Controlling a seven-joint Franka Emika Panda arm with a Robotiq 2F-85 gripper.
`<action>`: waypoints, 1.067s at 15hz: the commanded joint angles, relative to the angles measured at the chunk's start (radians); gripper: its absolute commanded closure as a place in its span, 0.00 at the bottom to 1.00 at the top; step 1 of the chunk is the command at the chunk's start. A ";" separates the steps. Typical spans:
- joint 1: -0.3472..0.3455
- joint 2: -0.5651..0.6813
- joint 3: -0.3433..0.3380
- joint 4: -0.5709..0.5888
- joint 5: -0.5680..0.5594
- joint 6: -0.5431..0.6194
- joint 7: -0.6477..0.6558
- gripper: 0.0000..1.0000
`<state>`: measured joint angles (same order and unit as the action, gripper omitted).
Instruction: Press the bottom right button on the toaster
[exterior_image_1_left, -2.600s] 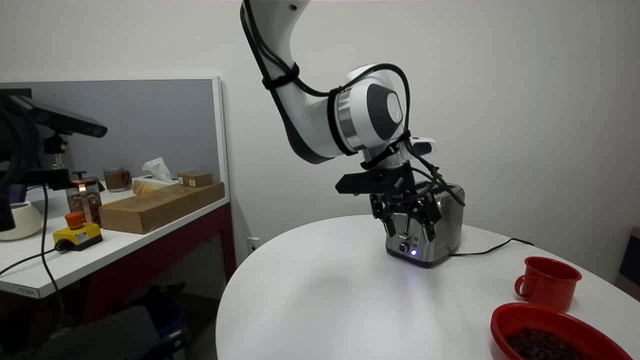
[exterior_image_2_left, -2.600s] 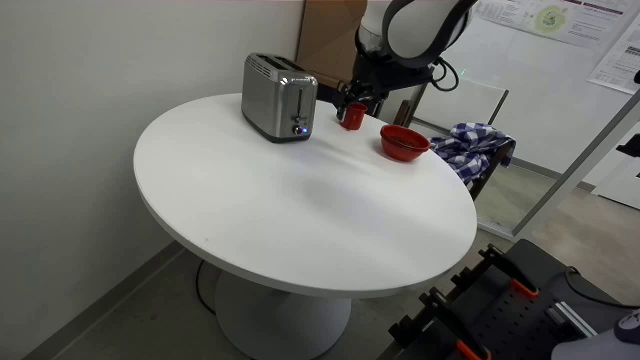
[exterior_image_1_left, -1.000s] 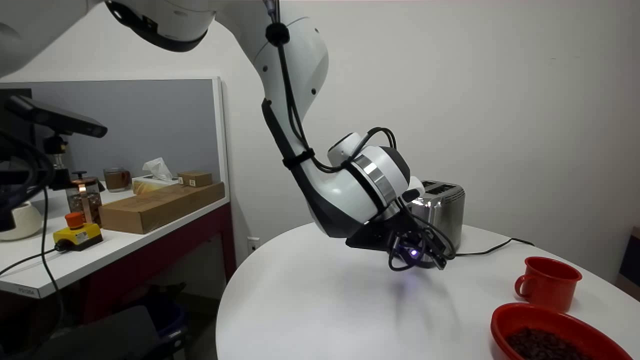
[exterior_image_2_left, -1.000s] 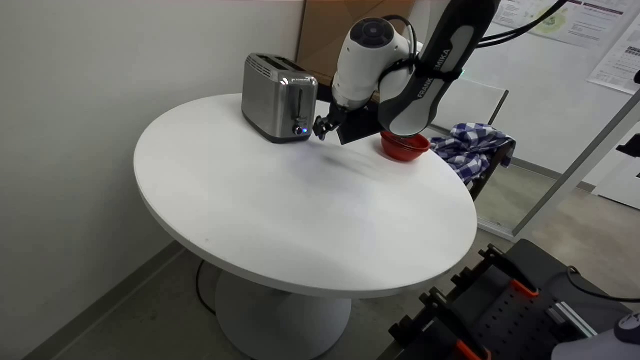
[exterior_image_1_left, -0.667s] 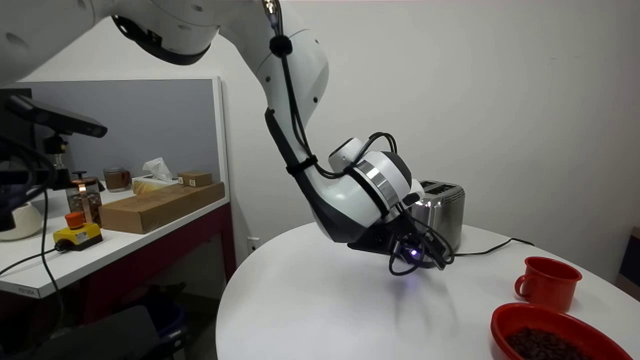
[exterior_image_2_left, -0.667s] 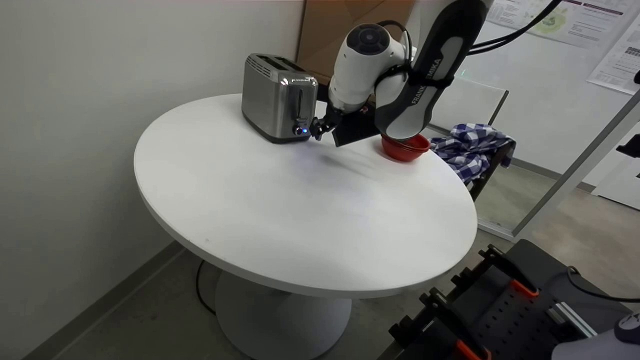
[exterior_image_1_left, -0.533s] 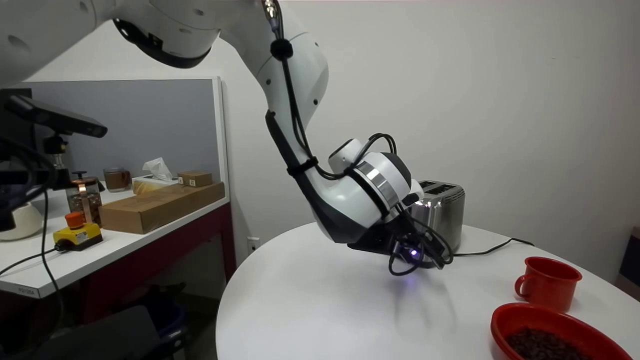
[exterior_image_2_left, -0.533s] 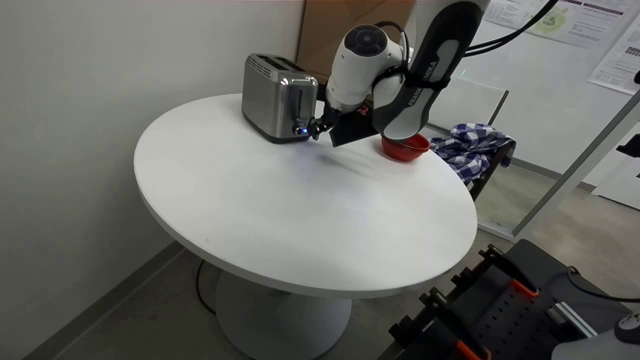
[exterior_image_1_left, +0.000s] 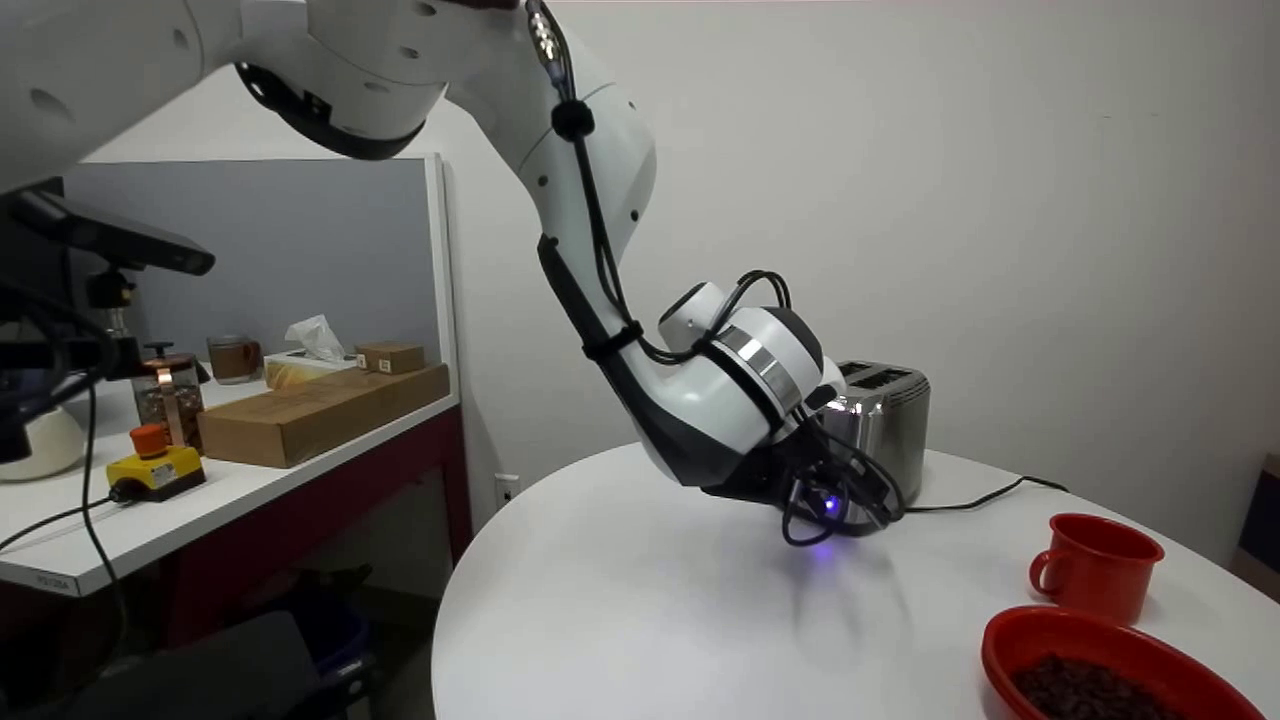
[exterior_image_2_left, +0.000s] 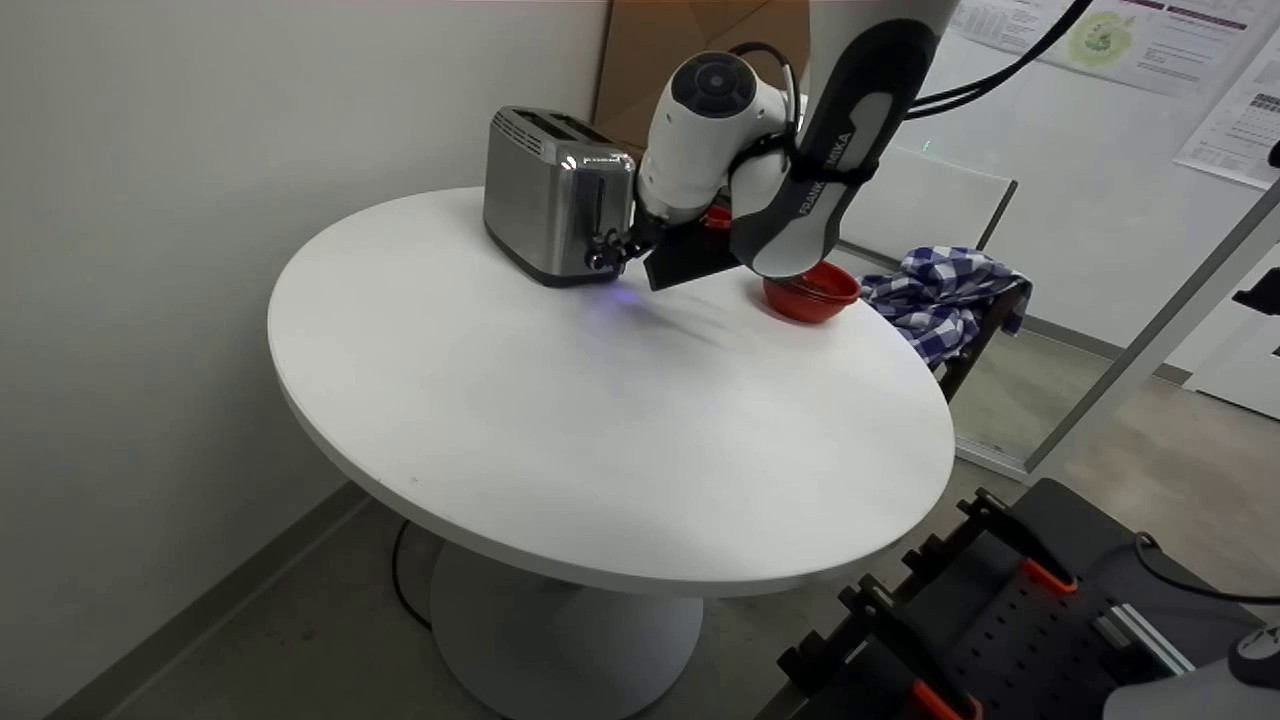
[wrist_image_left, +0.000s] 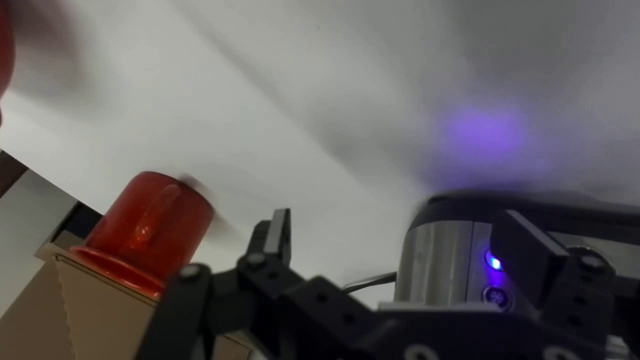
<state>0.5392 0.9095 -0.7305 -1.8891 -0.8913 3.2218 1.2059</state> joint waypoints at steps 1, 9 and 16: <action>0.015 0.060 -0.037 0.045 0.017 0.040 0.040 0.00; 0.022 0.111 -0.063 0.079 0.039 0.074 0.108 0.00; -0.002 0.076 -0.026 0.058 0.028 0.055 0.086 0.00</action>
<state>0.5443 0.9801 -0.7600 -1.8440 -0.8731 3.2595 1.2822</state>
